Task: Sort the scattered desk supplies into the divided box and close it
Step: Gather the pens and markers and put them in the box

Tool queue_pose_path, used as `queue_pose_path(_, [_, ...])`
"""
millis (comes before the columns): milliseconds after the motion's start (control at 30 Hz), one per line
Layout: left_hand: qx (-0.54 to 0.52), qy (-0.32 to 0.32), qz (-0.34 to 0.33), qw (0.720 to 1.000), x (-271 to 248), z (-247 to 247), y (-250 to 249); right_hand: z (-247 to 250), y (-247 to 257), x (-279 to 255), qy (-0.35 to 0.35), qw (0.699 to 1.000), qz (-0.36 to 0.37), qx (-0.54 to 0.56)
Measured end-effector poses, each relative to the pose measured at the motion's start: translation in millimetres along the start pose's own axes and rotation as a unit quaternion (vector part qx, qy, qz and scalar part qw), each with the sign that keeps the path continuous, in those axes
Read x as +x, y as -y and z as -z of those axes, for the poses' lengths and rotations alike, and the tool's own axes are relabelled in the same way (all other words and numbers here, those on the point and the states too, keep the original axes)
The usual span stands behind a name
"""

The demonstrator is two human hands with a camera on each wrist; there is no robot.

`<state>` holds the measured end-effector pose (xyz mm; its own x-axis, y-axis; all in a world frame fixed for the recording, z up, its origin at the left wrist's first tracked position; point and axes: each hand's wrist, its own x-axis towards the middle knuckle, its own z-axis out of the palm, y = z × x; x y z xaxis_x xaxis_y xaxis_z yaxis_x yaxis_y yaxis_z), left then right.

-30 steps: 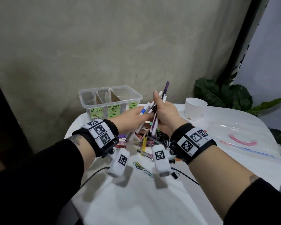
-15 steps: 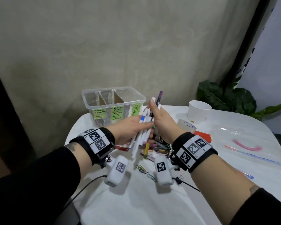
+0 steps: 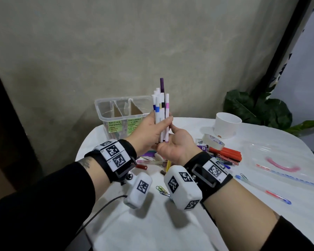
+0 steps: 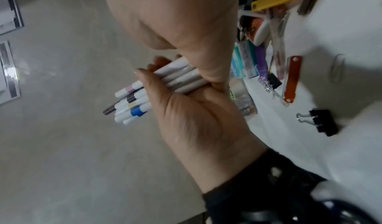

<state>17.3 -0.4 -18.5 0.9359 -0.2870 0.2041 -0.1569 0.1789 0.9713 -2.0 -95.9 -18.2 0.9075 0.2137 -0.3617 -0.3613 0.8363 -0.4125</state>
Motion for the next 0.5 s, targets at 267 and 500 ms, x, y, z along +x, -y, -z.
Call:
queue_pose_path(267, [0.001, -0.139, -0.005, 0.99, 48, 55, -10, -14, -7, 19, -0.023, 0.86, 0.216, -0.462])
queue_pose_path(500, [0.188, -0.268, 0.095, 0.94, 114, 141, -19, -38, 11, 71, 0.026, 0.431, 0.254, -0.866])
